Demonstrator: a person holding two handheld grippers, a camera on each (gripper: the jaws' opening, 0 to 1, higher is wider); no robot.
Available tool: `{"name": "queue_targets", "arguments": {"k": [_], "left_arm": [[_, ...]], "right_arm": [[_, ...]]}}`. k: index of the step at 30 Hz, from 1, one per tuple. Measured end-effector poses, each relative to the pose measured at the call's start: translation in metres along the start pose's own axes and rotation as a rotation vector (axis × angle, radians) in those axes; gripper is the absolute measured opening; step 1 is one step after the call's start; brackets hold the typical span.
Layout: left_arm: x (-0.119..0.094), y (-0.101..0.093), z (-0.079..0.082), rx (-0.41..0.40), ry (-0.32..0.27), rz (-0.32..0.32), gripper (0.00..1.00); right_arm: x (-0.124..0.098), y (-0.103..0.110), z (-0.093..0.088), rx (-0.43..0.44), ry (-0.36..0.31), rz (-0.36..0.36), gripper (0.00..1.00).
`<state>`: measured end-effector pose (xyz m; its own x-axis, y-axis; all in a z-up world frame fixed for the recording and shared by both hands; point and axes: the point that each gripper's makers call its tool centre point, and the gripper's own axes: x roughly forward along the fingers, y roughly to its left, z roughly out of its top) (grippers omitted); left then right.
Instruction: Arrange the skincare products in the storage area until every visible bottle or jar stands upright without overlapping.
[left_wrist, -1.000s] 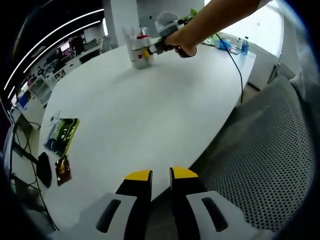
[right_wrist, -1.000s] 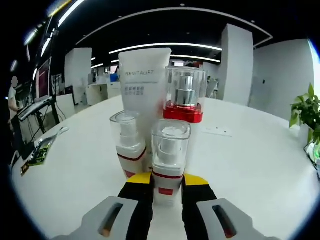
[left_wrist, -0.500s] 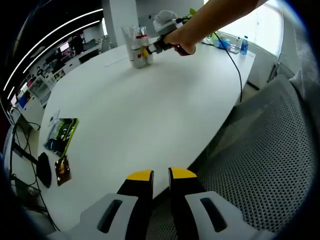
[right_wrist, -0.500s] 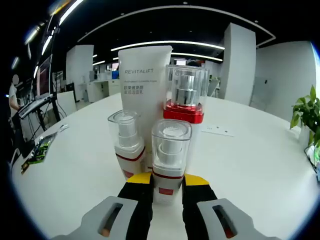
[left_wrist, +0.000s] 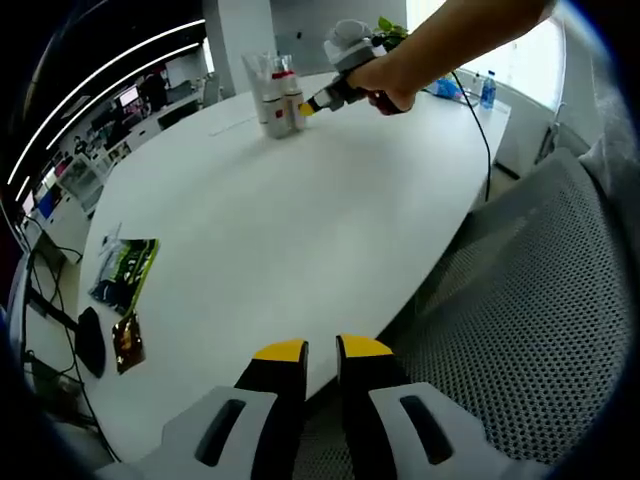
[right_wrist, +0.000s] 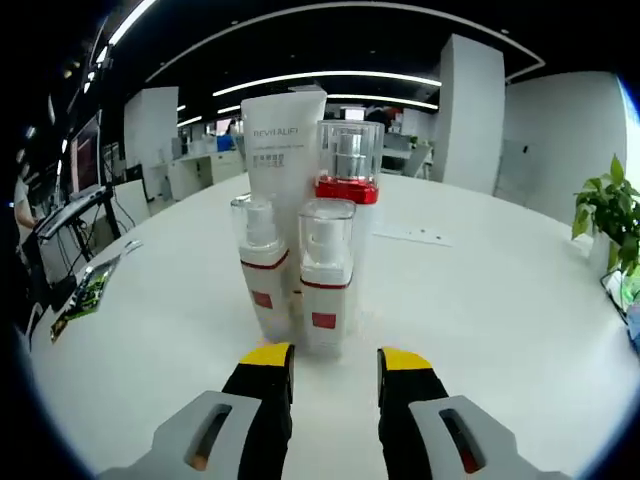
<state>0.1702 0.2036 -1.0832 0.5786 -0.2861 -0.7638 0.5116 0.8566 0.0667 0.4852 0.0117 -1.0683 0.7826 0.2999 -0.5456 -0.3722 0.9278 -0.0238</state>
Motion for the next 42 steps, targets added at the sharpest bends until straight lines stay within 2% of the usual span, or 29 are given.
{"name": "queue_targets", "arguments": {"k": [2,5,7,8,11,12,13,15,20,22,24,25,27,29,32,35,36,37,38,39,40,41,42], "left_arm": [[0.0,0.0,0.0,0.004,-0.001,0.003,0.07],[0.0,0.001,0.0,0.007,0.0,0.005,0.07],[0.0,0.001,-0.001,0.011,0.008,0.008,0.07],[0.0,0.002,-0.001,0.013,0.005,0.012,0.07],[-0.001,0.004,0.0,0.013,0.003,0.023,0.07],[-0.001,0.004,0.0,0.014,0.004,0.025,0.07],[-0.001,0.005,0.0,0.017,0.004,0.029,0.07],[-0.001,0.006,0.0,0.023,0.002,0.033,0.06],[-0.002,0.008,-0.001,0.024,0.01,0.045,0.05],[-0.002,0.009,0.0,0.024,0.008,0.051,0.05],[-0.002,0.01,-0.001,0.022,0.01,0.053,0.04],[-0.002,0.01,-0.001,0.023,0.011,0.054,0.04],[-0.003,0.01,-0.001,0.023,0.01,0.057,0.03],[-0.003,0.011,-0.002,0.025,0.013,0.058,0.02],[-0.003,0.012,-0.003,0.019,0.017,0.061,0.02],[-0.003,0.012,-0.003,0.024,0.012,0.061,0.01],[-0.003,0.012,-0.003,0.024,0.011,0.061,0.01],[-0.003,0.013,-0.003,0.025,0.013,0.061,0.01],[-0.003,0.012,-0.003,0.027,0.015,0.058,0.01],[-0.003,0.011,-0.003,0.036,0.013,0.054,0.0],[-0.003,0.012,-0.003,0.038,0.013,0.055,0.0],[-0.003,0.013,-0.004,0.032,0.013,0.061,0.0],[-0.003,0.013,-0.003,0.027,0.01,0.061,0.0]], "right_arm": [[-0.009,0.006,-0.011,0.015,0.024,0.009,0.31],[-0.017,0.033,-0.03,-0.005,0.099,0.082,0.33],[-0.021,0.071,-0.042,-0.053,0.185,0.202,0.29],[-0.021,0.082,-0.041,-0.076,0.182,0.226,0.29],[-0.018,0.139,-0.037,-0.172,0.206,0.383,0.34],[-0.018,0.146,-0.036,-0.187,0.209,0.401,0.36],[-0.013,0.164,-0.035,-0.239,0.223,0.445,0.37],[-0.006,0.187,-0.026,-0.26,0.207,0.501,0.37],[0.015,0.249,-0.001,-0.165,0.241,0.569,0.5],[0.024,0.275,0.012,-0.173,0.247,0.585,0.51],[0.028,0.3,0.025,-0.169,0.233,0.616,0.53],[0.029,0.304,0.027,-0.163,0.23,0.623,0.55],[0.033,0.328,0.041,-0.124,0.201,0.653,0.61],[0.034,0.347,0.048,-0.131,0.203,0.665,0.6],[0.035,0.376,0.058,-0.162,0.199,0.698,0.6],[0.034,0.396,0.063,-0.253,0.199,0.731,0.61],[0.035,0.405,0.07,-0.29,0.191,0.729,0.62],[0.037,0.411,0.076,-0.366,0.192,0.726,0.62],[0.039,0.418,0.085,-0.448,0.163,0.726,0.61],[0.04,0.427,0.096,-0.485,0.13,0.737,0.61],[0.041,0.43,0.099,-0.493,0.135,0.739,0.61],[0.046,0.442,0.122,-0.524,0.075,0.742,0.63],[0.047,0.445,0.127,-0.522,0.064,0.744,0.64]]}}
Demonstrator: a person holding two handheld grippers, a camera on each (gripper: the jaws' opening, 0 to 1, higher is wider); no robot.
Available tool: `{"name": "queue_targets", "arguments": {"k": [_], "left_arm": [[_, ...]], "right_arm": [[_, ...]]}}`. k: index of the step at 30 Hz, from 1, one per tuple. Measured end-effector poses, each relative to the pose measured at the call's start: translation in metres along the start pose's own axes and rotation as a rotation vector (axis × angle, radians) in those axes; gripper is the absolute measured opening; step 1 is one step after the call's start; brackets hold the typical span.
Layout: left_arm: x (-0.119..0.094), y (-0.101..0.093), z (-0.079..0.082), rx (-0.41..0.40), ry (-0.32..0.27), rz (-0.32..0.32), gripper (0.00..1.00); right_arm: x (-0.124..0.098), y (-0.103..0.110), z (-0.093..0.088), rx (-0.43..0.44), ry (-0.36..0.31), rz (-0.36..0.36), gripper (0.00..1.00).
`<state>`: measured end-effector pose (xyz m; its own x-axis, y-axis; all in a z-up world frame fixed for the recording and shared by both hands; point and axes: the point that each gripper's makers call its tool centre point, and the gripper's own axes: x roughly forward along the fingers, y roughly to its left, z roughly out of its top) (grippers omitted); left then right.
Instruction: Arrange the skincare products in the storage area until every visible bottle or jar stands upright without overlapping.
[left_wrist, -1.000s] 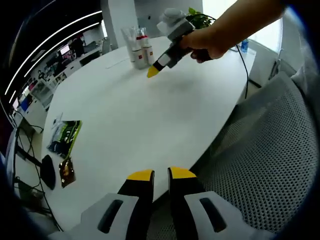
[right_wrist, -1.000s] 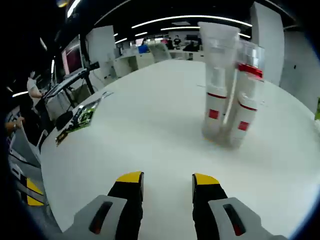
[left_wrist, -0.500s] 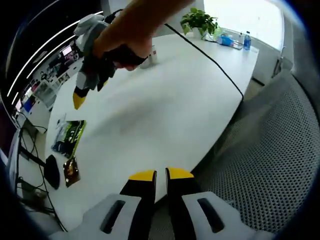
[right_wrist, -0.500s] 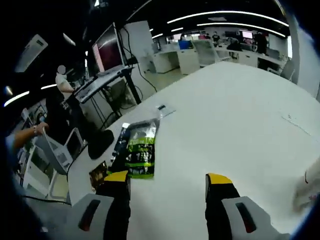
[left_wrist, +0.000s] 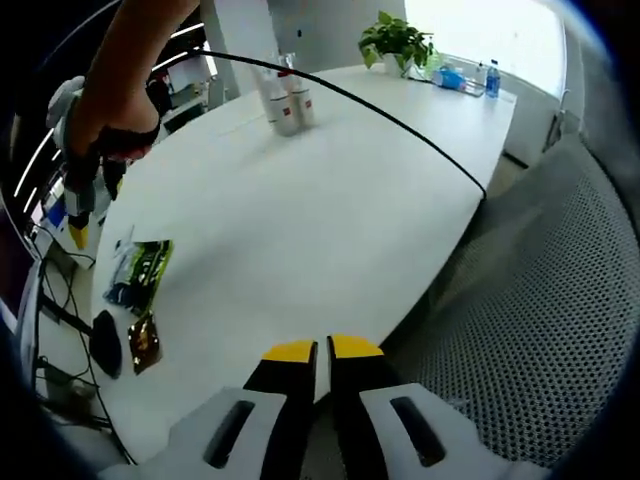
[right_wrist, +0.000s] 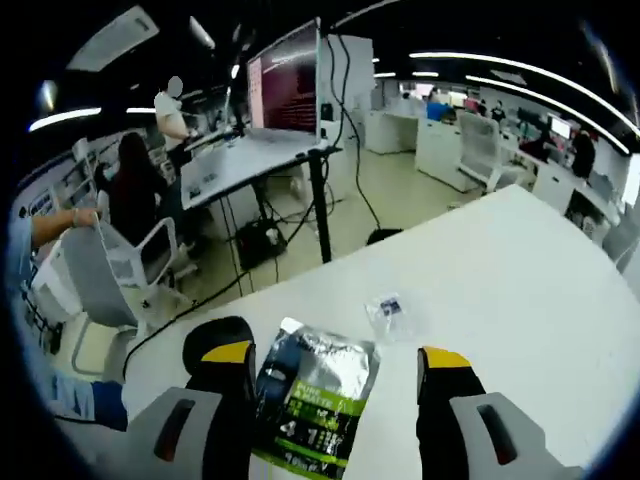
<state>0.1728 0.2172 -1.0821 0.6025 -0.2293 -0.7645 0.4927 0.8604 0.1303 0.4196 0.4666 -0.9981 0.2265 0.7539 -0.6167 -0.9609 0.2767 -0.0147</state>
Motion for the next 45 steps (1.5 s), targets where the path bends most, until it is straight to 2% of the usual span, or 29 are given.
{"name": "queue_targets", "arguments": {"k": [2,4,5,7,10,11,14,21,23,25,26,27,28,30,33,37,38,39,40,42,45], "left_arm": [[0.0,0.0,0.0,0.005,0.0,0.0,0.0],[0.0,0.0,-0.001,0.0,0.004,0.0,0.0],[0.0,0.0,-0.001,0.001,0.004,0.001,0.0],[0.0,0.001,0.0,0.001,0.0,0.002,0.0],[0.0,0.001,0.0,0.0,0.001,0.004,0.0],[0.0,0.001,0.0,0.001,0.001,0.004,0.0],[0.0,0.001,-0.001,0.0,0.003,0.004,0.0],[0.0,0.002,-0.002,-0.002,0.01,0.007,0.0],[0.0,0.002,-0.002,-0.003,0.011,0.008,0.0],[0.0,0.002,-0.002,-0.002,0.014,0.008,0.0],[0.0,0.002,-0.002,-0.002,0.014,0.008,0.0],[0.0,0.002,-0.002,-0.004,0.013,0.009,0.0],[0.0,0.002,-0.002,-0.004,0.014,0.01,0.0],[0.0,0.002,-0.002,-0.004,0.013,0.011,0.0],[-0.001,0.003,0.0,-0.004,0.003,0.016,0.0],[-0.001,0.002,0.0,0.001,0.007,0.013,0.0],[-0.001,0.002,0.0,0.002,0.009,0.013,0.0],[-0.001,0.002,-0.001,0.001,0.009,0.013,0.0],[-0.001,0.003,0.0,0.002,0.008,0.014,0.0],[-0.001,0.003,0.0,0.002,0.006,0.013,0.0],[-0.001,0.002,0.002,-0.004,-0.007,0.009,0.0]], "right_arm": [[0.006,-0.006,0.015,0.025,0.009,0.003,0.64],[0.013,-0.01,0.014,0.078,0.056,0.005,0.65],[0.016,-0.011,0.004,0.147,0.103,-0.002,0.66],[0.021,-0.006,-0.018,0.185,0.187,0.006,0.7],[0.024,0.013,-0.072,0.185,0.398,0.039,0.81],[0.025,0.019,-0.082,0.176,0.421,0.051,0.84],[0.032,0.031,-0.093,0.16,0.417,0.045,0.91],[0.041,0.042,-0.114,0.097,0.486,0.002,0.99],[0.041,0.043,-0.122,0.068,0.514,-0.01,0.97],[0.039,0.044,-0.131,0.047,0.539,-0.019,0.91],[0.042,0.045,-0.123,0.012,0.489,0.021,0.91],[0.042,0.039,-0.122,0.062,0.462,-0.032,0.9],[0.041,0.037,-0.121,0.059,0.443,-0.032,0.87],[0.04,0.037,-0.117,0.044,0.372,-0.021,0.75],[0.035,0.034,-0.124,0.038,0.375,-0.017,0.62],[0.036,0.027,-0.127,0.012,0.355,0.003,0.54],[0.035,0.026,-0.128,-0.005,0.339,0.009,0.49],[0.031,0.023,-0.127,-0.011,0.33,0.003,0.31],[0.027,0.021,-0.132,-0.034,0.333,0.015,0.16],[0.023,0.018,-0.134,-0.013,0.312,0.005,0.11],[0.019,0.014,-0.136,-0.007,0.319,0.023,0.06]]}}
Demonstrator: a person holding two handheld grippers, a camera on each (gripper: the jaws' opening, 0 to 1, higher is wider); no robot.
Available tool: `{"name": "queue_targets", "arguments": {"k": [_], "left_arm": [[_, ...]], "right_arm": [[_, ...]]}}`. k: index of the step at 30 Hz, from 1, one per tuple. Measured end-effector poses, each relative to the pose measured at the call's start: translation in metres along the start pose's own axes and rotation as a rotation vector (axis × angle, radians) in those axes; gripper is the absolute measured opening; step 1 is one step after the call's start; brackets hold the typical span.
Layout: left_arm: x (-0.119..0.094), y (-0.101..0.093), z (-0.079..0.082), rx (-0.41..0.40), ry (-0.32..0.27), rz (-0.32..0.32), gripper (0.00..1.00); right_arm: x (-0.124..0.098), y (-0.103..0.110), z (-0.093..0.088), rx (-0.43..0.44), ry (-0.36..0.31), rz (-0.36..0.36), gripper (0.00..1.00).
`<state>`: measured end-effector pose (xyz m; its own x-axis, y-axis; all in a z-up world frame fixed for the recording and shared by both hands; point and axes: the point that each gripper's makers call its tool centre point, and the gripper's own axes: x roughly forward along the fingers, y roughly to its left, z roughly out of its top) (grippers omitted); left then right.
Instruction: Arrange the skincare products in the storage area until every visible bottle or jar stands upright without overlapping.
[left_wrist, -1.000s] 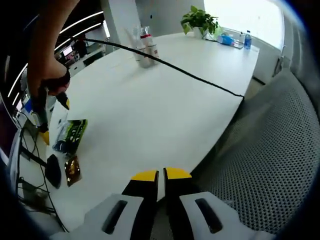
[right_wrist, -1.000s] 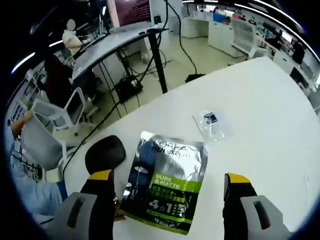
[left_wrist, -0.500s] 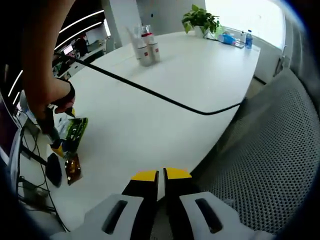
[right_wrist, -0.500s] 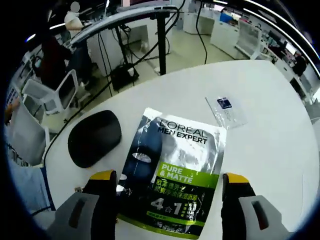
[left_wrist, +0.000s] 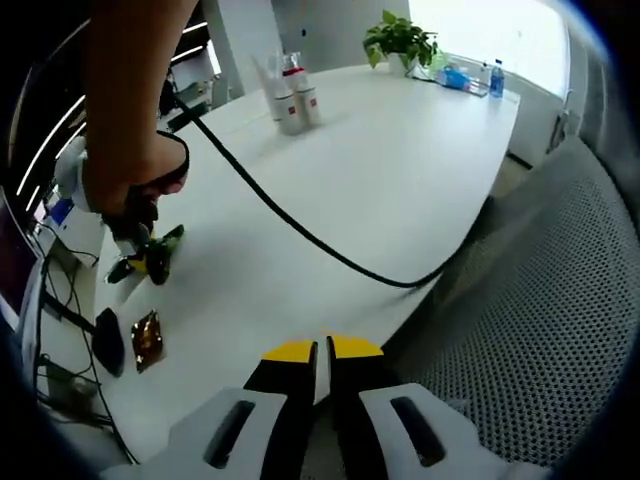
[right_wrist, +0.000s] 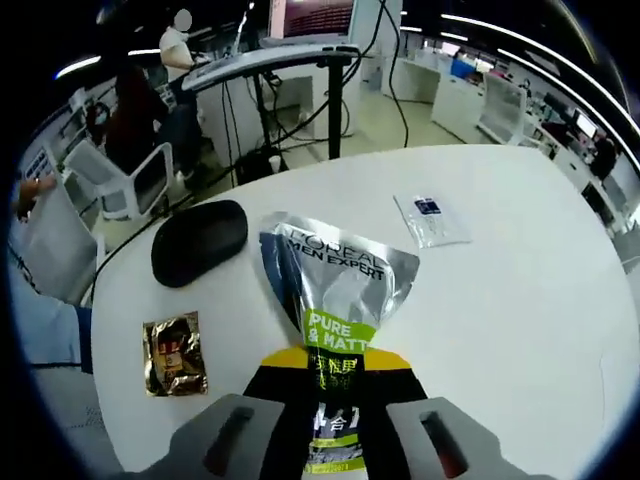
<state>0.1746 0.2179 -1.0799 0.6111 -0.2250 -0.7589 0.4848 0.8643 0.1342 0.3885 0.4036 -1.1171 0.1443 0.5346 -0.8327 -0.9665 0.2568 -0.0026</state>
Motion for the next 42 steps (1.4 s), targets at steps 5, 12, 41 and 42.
{"name": "queue_targets", "arguments": {"k": [5,12,41,42], "left_arm": [[0.001,-0.002,0.0,0.012,-0.002,-0.007,0.01],[-0.001,-0.003,0.005,-0.009,-0.031,-0.021,0.01],[-0.066,0.024,0.109,-0.706,-0.625,-0.26,0.43],[-0.061,0.021,0.107,-0.694,-0.598,-0.268,0.43]], "right_arm": [[-0.016,0.002,-0.011,0.143,-0.061,0.06,0.0],[-0.078,0.033,-0.054,0.17,-0.197,0.099,0.0],[-0.255,0.091,-0.161,0.161,-0.487,-0.159,0.0],[-0.254,0.093,-0.161,0.17,-0.489,-0.149,0.0]]}}
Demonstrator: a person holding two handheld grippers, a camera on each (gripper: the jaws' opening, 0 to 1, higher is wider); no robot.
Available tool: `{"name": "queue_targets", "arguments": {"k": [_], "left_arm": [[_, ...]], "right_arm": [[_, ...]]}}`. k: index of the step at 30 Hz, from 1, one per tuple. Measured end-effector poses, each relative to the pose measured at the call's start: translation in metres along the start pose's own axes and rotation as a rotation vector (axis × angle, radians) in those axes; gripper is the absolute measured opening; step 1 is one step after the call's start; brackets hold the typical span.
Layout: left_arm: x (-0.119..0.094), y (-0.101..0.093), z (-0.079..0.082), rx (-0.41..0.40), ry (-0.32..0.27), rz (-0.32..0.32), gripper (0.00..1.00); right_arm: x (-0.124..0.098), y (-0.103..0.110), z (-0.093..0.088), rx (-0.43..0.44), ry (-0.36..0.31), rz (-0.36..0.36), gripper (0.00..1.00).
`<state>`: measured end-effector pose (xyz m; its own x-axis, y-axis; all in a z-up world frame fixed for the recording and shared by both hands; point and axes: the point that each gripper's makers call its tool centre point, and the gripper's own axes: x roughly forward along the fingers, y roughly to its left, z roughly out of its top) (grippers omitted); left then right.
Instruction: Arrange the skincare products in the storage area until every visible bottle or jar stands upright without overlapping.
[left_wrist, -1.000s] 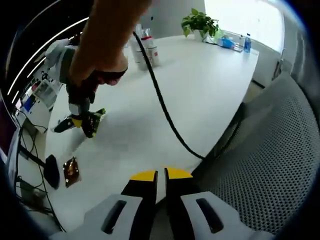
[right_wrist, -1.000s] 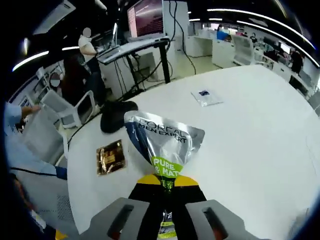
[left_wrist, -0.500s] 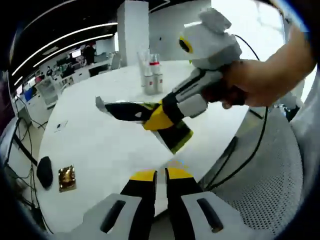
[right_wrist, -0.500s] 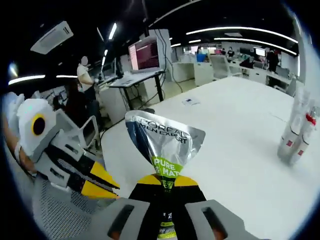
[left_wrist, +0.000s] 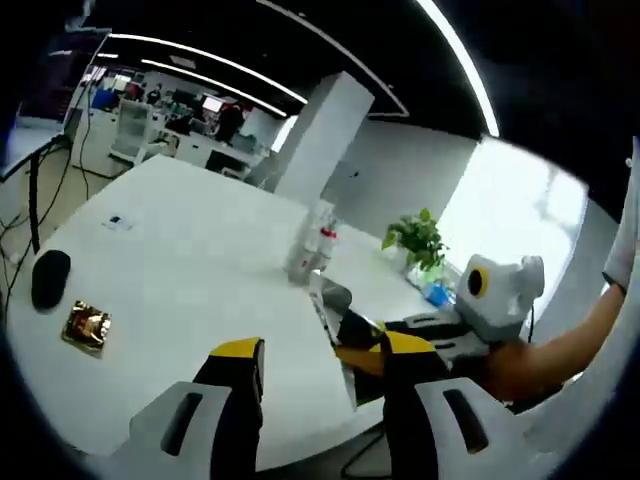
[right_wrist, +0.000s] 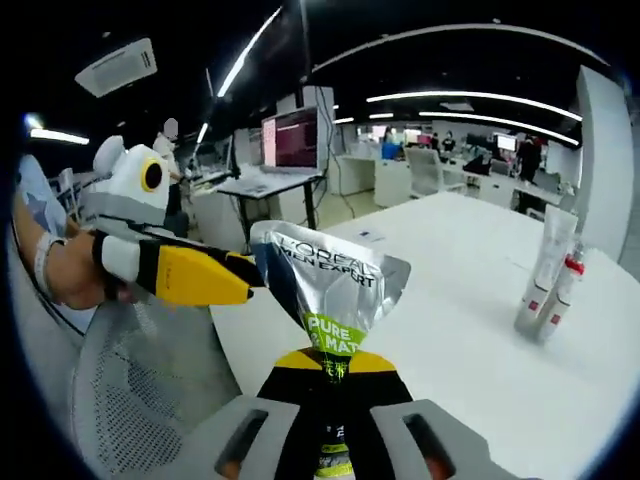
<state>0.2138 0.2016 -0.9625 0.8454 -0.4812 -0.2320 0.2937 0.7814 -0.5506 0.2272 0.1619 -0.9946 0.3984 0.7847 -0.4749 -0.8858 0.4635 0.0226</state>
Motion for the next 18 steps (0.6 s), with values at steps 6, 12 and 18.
{"name": "queue_targets", "arguments": {"k": [6,12,18], "left_arm": [[0.002,-0.021,0.001,-0.087,0.007,-0.127,0.37],[-0.002,-0.012,0.004,-0.127,0.009,-0.119,0.24],[-0.005,-0.006,0.0,-0.194,0.038,-0.114,0.15]], "right_arm": [[0.0,0.011,-0.002,-0.023,0.007,0.015,0.0],[0.004,0.036,0.001,-0.12,0.015,0.083,0.0],[0.008,0.04,0.002,-0.124,0.022,0.102,0.02]]}}
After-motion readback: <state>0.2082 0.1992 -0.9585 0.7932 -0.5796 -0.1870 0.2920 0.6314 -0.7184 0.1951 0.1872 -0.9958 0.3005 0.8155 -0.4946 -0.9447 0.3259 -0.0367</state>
